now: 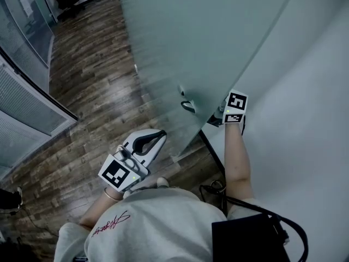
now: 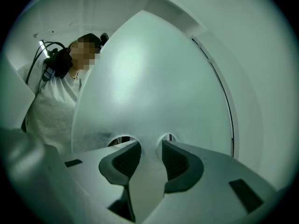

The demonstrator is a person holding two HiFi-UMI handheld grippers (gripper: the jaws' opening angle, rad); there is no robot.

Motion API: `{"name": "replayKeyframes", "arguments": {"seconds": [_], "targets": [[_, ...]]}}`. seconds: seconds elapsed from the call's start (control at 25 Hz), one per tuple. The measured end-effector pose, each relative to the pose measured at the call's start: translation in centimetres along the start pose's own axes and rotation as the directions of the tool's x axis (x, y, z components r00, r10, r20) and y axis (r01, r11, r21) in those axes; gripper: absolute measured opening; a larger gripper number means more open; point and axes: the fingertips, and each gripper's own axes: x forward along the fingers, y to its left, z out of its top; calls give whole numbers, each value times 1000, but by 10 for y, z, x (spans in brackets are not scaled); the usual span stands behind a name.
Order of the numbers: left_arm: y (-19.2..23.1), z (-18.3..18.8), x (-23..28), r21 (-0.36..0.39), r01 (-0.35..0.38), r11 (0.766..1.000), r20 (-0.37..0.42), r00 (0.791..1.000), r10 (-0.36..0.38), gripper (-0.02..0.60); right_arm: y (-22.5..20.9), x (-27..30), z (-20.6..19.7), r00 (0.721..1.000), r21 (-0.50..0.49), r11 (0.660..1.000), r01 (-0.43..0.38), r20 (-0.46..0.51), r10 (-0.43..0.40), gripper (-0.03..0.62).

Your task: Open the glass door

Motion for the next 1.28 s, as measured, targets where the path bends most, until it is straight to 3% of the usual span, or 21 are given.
{"name": "replayKeyframes", "arguments": {"seconds": [0.28,0.56,0.84,1.0,1.28], "targets": [[-6,6,17,-5,26,1000,11,1000,-26,25,-14,-24,1,1000,18,1000,-13,-9,13,150],[1,-23,25,-11,-8,1000,-34,999,7,25,-37,-51,-6,999,26,999,-32,29,31,167],[10,-24,22,-14,-36,999,-43,998,35,25,-45,-66,-4,997,53,996,-70,38,68,169],[4,0,32,1,9,1000,-36,999,-9,25,-43,-70,11,997,54,996,-75,26,74,170],[-9,15,100,19,113,993,-23,993,-113,25,-66,-96,13,996,72,993,-89,35,86,183]]}}
